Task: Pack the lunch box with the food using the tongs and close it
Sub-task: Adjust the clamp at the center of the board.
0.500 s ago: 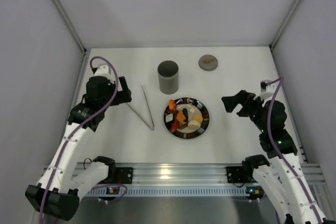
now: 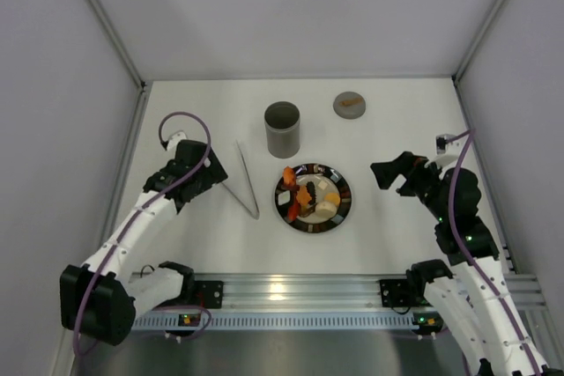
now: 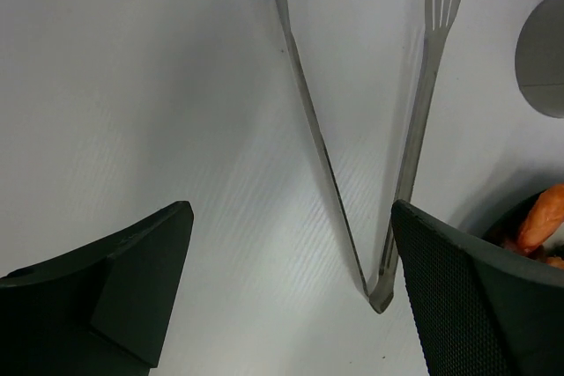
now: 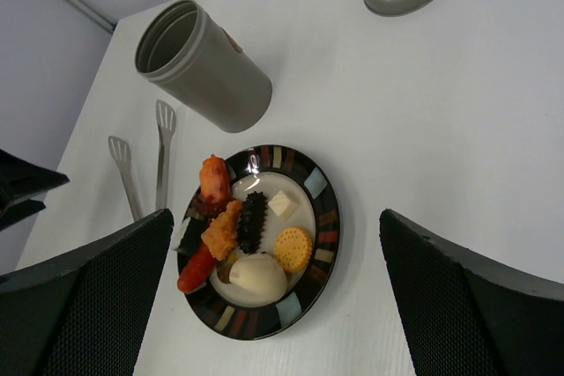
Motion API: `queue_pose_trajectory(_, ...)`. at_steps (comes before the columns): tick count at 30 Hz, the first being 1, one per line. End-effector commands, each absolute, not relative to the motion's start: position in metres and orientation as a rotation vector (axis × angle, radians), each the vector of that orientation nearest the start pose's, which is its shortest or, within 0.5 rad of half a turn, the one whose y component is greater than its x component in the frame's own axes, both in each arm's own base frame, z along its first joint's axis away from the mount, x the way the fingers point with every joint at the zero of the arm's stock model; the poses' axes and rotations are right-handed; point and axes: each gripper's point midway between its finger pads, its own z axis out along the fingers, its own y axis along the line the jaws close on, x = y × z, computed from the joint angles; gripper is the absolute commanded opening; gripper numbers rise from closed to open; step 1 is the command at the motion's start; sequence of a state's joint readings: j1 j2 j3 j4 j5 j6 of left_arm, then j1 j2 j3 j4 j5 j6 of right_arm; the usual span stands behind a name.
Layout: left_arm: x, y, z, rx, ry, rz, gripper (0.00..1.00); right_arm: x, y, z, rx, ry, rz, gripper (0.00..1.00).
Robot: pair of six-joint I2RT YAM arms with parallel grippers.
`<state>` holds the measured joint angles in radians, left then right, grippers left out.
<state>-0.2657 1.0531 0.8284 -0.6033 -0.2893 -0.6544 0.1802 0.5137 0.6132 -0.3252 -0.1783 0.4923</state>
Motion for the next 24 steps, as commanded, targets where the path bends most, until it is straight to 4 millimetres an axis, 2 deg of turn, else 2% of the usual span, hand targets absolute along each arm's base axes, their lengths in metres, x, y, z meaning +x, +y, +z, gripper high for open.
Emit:
queue_pose_trajectory(1, 0.301, -0.069, 0.135, -0.742, 2.187, -0.165, 0.99, 0.245, 0.097, 0.238, 0.155, 1.827, 0.65, 1.0)
queue_pose_trajectory(2, 0.301, -0.067, 0.131, -0.759, 2.176, -0.134, 0.99, 0.245, 0.097, 0.238, 0.155, 1.827, 0.653, 1.0)
queue_pose_trajectory(6, 0.3, -0.09, 0.119, -0.78, 2.16, -0.121, 0.99, 0.245, 0.098, 0.235, 0.152, 1.837, 0.656, 0.99)
queue_pose_trajectory(13, 0.301, -0.113, 0.092, -0.806, 2.166, -0.066, 0.99, 0.246, 0.099, 0.23, 0.137, 1.855, 0.651, 0.99)
queue_pose_trajectory(15, 0.304, -0.121, 0.085, -0.802, 2.167, -0.07, 0.99, 0.246, 0.1, 0.229, 0.135, 1.858, 0.655, 1.0)
queue_pose_trajectory(24, 0.324, -0.136, 0.06, -0.768, 2.191, -0.027, 0.99, 0.247, 0.097, 0.221, 0.119, 1.884, 0.625, 1.0)
